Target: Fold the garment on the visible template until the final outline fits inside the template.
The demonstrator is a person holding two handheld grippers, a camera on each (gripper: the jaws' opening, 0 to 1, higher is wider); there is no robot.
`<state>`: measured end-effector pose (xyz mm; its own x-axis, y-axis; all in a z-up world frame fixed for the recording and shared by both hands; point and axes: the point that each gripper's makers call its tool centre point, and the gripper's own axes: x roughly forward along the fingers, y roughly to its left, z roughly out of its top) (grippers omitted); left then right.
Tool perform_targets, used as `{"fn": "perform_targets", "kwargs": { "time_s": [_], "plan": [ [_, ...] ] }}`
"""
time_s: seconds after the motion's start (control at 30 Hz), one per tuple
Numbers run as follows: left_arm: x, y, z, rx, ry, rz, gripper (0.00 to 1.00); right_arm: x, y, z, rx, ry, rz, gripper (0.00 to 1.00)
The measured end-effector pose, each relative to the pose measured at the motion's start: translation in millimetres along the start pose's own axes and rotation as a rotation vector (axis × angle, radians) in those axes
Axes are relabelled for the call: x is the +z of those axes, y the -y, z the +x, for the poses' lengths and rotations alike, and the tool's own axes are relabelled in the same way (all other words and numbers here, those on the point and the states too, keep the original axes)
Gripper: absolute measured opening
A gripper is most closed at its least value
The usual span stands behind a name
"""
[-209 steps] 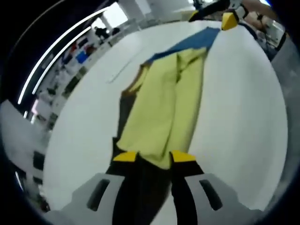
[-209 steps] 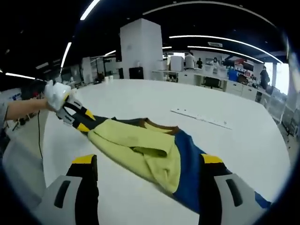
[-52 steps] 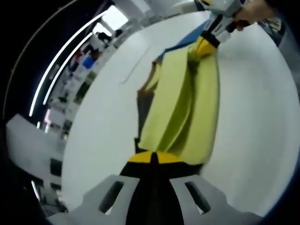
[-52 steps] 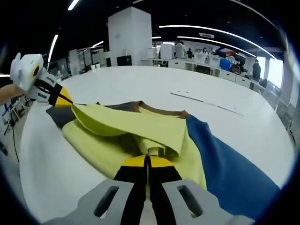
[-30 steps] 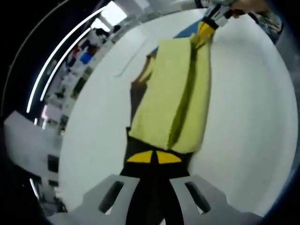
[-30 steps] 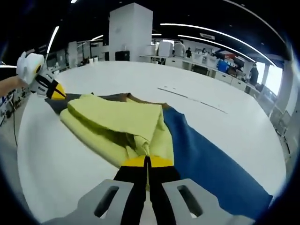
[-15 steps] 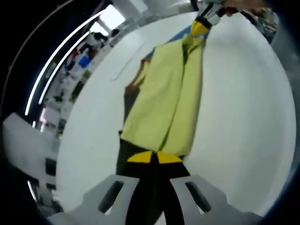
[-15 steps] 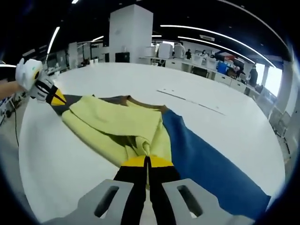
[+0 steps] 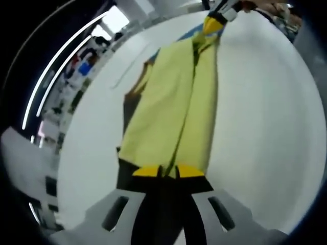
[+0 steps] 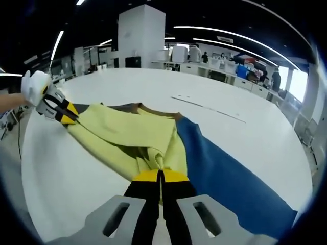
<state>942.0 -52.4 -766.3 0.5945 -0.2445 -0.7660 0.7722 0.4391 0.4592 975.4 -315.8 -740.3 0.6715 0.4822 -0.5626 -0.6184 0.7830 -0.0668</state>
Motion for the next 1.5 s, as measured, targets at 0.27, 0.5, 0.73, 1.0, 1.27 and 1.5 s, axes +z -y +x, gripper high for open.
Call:
{"fn": "perform_targets", "kwargs": {
  "time_s": [0.27, 0.5, 0.73, 1.0, 1.27, 1.5],
  "plan": [
    [-1.3, -9.3, 9, 0.015, -0.016, 0.049, 0.02, -0.8, 1, 1, 0.005, -0.002, 0.004, 0.01],
    [-1.3, -12.1, 6, 0.015, -0.026, -0.023, 0.0, 1.7, 2, 0, 0.004, 0.007, 0.01, 0.01],
    [-0.2, -26.0, -8, 0.064, -0.001, -0.061, 0.0, 5.0, 6, -3, -0.004, 0.015, 0.005, 0.01],
    [-1.7, -26.0, -15, 0.07, -0.002, -0.067, 0.0, 6.9, 10, -11, -0.012, 0.021, -0.003, 0.01],
    [-3.6, -18.9, -29, 0.07, 0.007, -0.066, 0.0, 4.5, 16, -26, -0.026, 0.025, -0.018, 0.01],
    [-7.6, -5.4, -36, 0.061, 0.0, -0.056, 0.0, -2.0, 21, -37, -0.037, 0.019, -0.016, 0.01]
  ]
}}
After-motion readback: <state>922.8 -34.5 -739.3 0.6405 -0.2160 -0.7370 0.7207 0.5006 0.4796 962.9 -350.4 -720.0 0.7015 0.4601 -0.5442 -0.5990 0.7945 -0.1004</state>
